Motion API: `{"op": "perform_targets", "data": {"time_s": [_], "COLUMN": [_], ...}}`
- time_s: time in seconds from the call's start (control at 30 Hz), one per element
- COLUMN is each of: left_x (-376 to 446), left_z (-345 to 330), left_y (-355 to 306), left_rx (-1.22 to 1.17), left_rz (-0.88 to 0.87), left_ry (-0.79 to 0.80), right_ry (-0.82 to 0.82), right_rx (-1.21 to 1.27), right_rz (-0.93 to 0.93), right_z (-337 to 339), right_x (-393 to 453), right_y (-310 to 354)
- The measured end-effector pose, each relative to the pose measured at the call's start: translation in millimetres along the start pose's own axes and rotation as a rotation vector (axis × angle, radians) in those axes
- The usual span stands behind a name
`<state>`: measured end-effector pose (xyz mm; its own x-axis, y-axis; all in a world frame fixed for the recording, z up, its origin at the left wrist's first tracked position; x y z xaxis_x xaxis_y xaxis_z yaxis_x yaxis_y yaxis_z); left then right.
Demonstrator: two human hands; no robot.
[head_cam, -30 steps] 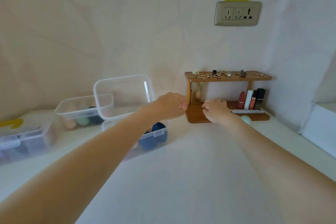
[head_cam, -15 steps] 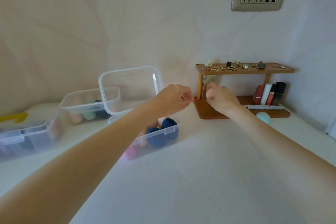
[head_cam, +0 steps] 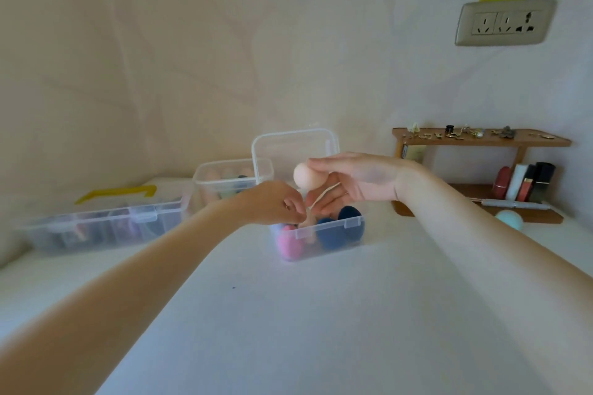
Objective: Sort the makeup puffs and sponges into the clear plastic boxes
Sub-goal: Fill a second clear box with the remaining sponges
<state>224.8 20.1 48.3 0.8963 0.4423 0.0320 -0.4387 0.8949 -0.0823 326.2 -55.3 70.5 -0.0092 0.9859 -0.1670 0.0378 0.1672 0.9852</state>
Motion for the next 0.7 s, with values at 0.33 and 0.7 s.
{"op": "perform_targets", "data": {"time_s": [0.33, 0.7], "left_x": [3, 8], "left_z": [-23, -25], "left_y": [3, 7], "left_rx": [-0.088, -0.091], "left_rz": [0.008, -0.042], "left_ry": [0.049, 0.085], "right_ry": [-0.092, -0.016], "right_rx": [-0.120, -0.156], "right_rz": [-0.132, -0.242], "right_z": [-7, 0], "right_x": [18, 26], "right_y": [-20, -21]}}
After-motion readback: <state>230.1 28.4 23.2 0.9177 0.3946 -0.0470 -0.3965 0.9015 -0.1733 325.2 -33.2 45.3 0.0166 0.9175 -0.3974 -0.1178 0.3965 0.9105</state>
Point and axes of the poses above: each hand's wrist, its own x-axis towards the middle knuckle, its own z-axis out of the back of the hand, y = z × x, the point moved 5 cm from there along x, towards the middle knuckle, and after that the axes turned 13 degrees about x, right-handed, at the moved point
